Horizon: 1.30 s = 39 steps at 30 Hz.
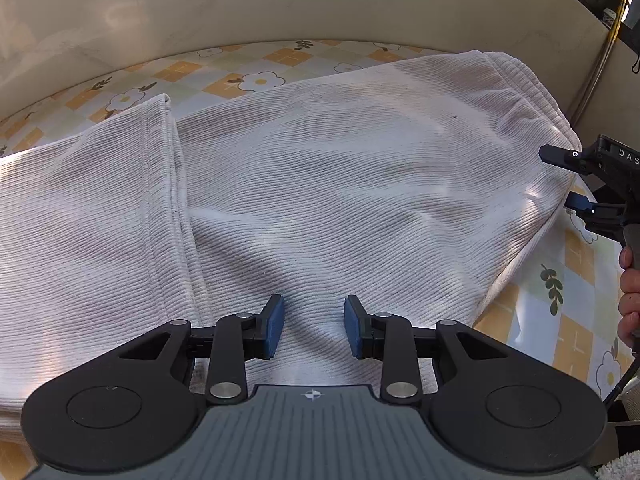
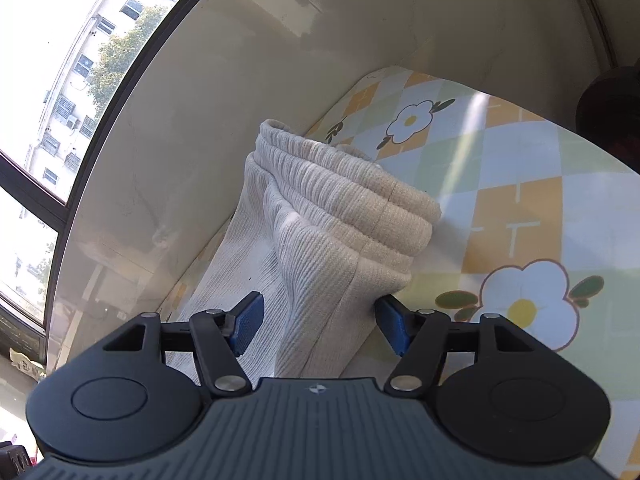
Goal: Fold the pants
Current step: 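Grasp the pants waistband with the right gripper, then lift the gripped waistband up with the right gripper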
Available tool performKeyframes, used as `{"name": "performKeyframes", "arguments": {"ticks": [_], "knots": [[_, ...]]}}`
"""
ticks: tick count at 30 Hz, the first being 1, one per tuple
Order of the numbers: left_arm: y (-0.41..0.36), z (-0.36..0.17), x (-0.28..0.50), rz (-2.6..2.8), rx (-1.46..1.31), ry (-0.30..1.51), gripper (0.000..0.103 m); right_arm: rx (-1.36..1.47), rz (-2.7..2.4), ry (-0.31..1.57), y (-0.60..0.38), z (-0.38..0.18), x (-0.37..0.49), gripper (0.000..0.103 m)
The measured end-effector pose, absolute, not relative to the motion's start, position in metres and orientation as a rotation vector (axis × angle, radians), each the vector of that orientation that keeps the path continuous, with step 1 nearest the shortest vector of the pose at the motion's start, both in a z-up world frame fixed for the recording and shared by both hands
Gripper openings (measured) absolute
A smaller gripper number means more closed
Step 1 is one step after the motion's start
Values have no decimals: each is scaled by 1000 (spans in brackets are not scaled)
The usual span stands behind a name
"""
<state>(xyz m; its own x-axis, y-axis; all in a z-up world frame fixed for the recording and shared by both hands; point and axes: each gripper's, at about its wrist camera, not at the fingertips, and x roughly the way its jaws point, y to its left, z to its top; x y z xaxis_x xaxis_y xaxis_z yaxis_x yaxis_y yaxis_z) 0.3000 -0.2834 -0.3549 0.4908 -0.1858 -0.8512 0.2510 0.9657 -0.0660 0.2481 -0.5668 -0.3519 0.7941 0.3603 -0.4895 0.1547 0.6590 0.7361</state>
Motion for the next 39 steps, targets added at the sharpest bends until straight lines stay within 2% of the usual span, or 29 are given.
{"name": "performKeyframes", "arguments": {"ticks": [17,19,25,30,39], "knots": [[-293,-357,284,-238,49,1025,35,945,63,605,-569,-363,272,64],[-295,-356,281,-236,51,1024,35,939,34,616,-569,-364,275,46],[-299,-354,274,-222,40,1034,35,905,41,606,-570,-352,276,34],[-301,-351,273,-226,-5,1041,35,891,70,524,-584,-331,257,33],[-327,-349,260,-289,73,1037,36,962,47,568,-604,-358,251,37]]}}
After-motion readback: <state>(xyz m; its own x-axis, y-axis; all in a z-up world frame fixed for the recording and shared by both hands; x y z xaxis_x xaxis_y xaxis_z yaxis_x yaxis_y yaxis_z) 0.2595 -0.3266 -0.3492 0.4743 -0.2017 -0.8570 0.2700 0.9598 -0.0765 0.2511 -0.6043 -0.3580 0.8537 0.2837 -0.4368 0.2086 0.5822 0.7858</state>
